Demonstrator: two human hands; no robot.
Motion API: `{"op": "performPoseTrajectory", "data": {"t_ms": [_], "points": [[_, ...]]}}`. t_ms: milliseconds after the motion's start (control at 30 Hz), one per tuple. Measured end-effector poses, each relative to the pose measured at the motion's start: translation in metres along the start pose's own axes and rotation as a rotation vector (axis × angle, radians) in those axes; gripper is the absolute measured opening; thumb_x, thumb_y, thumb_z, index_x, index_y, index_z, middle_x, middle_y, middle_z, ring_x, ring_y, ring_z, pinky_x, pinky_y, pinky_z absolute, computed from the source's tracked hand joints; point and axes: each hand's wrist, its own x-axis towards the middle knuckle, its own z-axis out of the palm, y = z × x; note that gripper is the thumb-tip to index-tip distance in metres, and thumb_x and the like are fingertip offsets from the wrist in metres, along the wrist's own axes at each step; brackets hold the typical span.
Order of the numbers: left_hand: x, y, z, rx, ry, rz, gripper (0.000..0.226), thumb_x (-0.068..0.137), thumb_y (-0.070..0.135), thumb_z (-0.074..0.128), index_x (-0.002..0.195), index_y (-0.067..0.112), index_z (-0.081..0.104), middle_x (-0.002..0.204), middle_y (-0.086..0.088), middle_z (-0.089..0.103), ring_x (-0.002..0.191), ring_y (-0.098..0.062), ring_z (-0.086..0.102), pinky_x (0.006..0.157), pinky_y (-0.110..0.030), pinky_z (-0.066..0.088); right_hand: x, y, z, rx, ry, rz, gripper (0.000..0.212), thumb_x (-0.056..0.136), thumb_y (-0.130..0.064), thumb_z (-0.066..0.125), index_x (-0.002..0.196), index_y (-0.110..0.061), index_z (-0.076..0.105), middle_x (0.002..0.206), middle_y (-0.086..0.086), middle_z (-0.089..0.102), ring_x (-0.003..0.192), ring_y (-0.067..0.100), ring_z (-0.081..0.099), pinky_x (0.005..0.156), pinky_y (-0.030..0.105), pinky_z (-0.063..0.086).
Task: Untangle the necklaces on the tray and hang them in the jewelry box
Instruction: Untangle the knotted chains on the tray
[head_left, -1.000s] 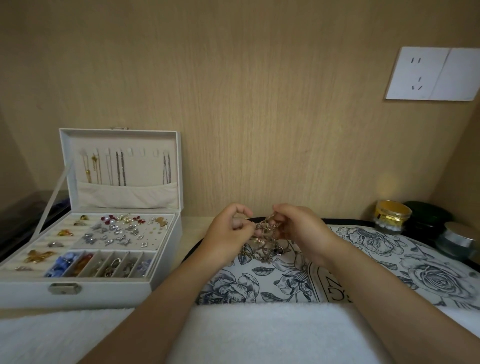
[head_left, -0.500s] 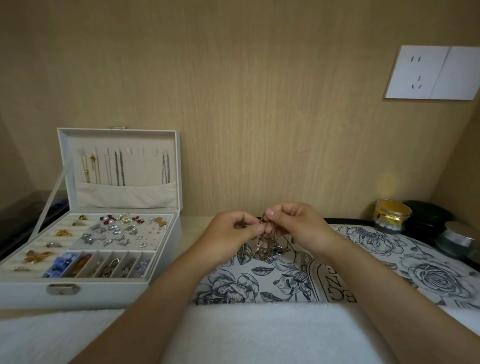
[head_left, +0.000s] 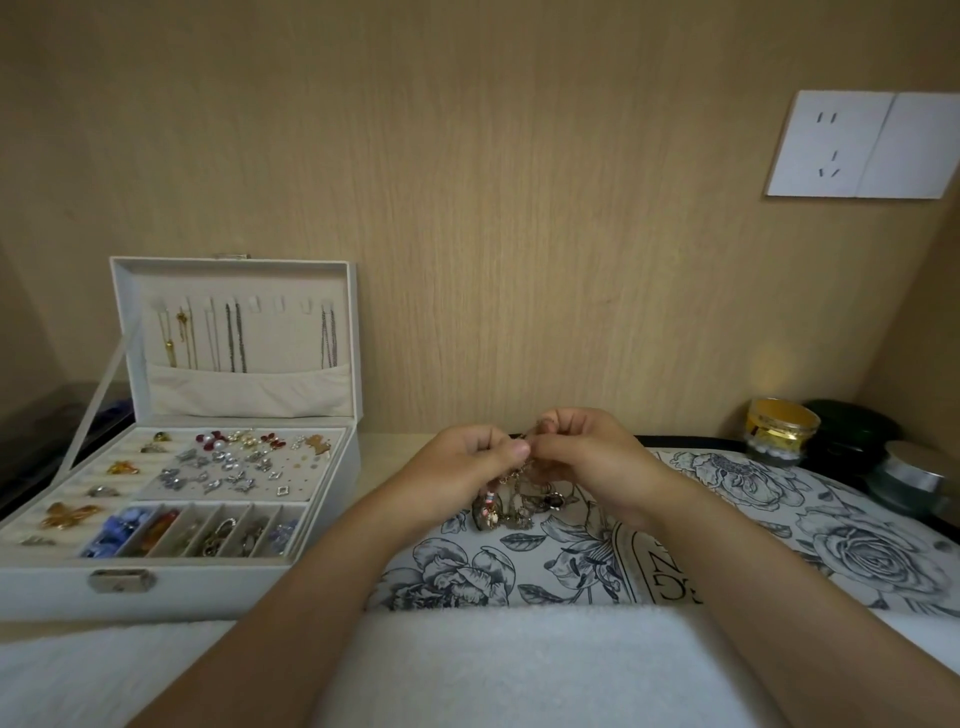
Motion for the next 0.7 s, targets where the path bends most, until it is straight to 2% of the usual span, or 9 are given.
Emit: {"op": "performPoseTrajectory", "data": {"t_ms": [67,133,200,233,333,400,533,600,700], "points": [[-0.001,0.003,0.0,0.014,-0.033,0.013,0.018,0.093,0.035,0.066,0.088,0.018,0.069,0.081,-0.001,0.074,0.072,-0.011,0.065,0.072,-0.025,0.049,0.002,0.004,0.001,-0.082,0.096,-0.009,0.03,0.093,0.004,0.061,0.073,-0.013,0.047,0.073,0.01,0.06,0.063,0.023,0.064,0.069,0.038,0.059],[-0.003,0.006,-0.001,0.021,-0.053,0.015,0.016,0.093,0.033,0.066,0.086,0.018,0.068,0.073,0.005,0.072,0.064,-0.005,0.062,0.065,-0.019,0.045,0.004,0.013,-0.004,-0.482,0.263,-0.164,0.027,0.094,0.001,0.058,0.076,-0.016,0.048,0.079,0.005,0.06,0.066,0.026,0.065,0.069,0.042,0.057],[-0.002,0.005,-0.004,-0.024,-0.025,0.018,0.018,0.091,0.035,0.068,0.077,0.025,0.068,0.07,0.004,0.068,0.066,-0.012,0.06,0.068,-0.027,0.044,0.006,0.019,-0.01,-0.793,0.394,-0.354,0.024,0.093,0.004,0.053,0.083,-0.017,0.051,0.086,0.0,0.057,0.069,0.015,0.057,0.063,0.027,0.047],[-0.002,0.005,-0.006,-0.063,-0.006,0.017,0.021,0.091,0.035,0.069,0.072,0.026,0.067,0.069,0.002,0.067,0.066,-0.015,0.058,0.068,-0.03,0.044,0.006,0.02,-0.012,-0.804,0.451,-0.393,0.022,0.094,0.004,0.052,0.088,-0.017,0.052,0.087,-0.001,0.057,0.068,0.009,0.053,0.061,0.019,0.043],[0.001,0.003,-0.01,-0.076,0.034,0.004,0.025,0.09,0.034,0.07,0.066,0.027,0.067,0.071,-0.004,0.064,0.064,-0.017,0.056,0.069,-0.031,0.043,0.01,0.013,-0.014,-0.374,0.556,-0.24,0.014,0.1,-0.009,0.052,0.094,-0.023,0.055,0.086,-0.002,0.065,0.065,0.01,0.057,0.057,0.019,0.045],[0.001,0.002,-0.008,-0.046,0.06,-0.005,0.028,0.09,0.034,0.069,0.063,0.027,0.066,0.067,-0.001,0.063,0.06,-0.012,0.055,0.066,-0.028,0.042,0.009,0.003,-0.011,-0.044,0.483,-0.08,0.015,0.102,-0.011,0.05,0.092,-0.018,0.059,0.079,0.003,0.066,0.061,0.014,0.058,0.053,0.02,0.049],[0.002,0.002,-0.007,-0.079,0.104,-0.02,0.036,0.094,0.031,0.064,0.059,0.024,0.058,0.057,0.007,0.059,0.052,-0.005,0.055,0.06,-0.025,0.04,0.005,-0.004,-0.007,0.509,0.222,0.04,0.015,0.104,-0.012,0.046,0.093,-0.013,0.056,0.059,0.001,0.045,0.055,0.016,0.049,0.077,0.038,0.055],[0.002,0.004,-0.008,-0.116,0.14,-0.016,0.041,0.094,0.033,0.063,0.055,0.026,0.054,0.056,0.008,0.054,0.054,-0.007,0.052,0.064,-0.026,0.04,0.004,-0.006,-0.011,0.486,0.23,0.04,0.009,0.102,-0.014,0.053,0.094,-0.013,0.057,0.056,-0.004,0.031,0.051,0.013,0.032,0.061,0.032,0.049],[0.005,0.002,-0.012,-0.167,0.187,-0.028,0.042,0.091,0.038,0.065,0.054,0.026,0.051,0.058,0.006,0.047,0.062,-0.014,0.046,0.067,-0.029,0.035,0.003,-0.006,-0.016,0.026,0.398,-0.094,0.006,0.095,-0.016,0.066,0.092,-0.013,0.069,0.049,-0.011,0.041,0.044,0.009,0.033,0.047,0.025,0.038]]}}
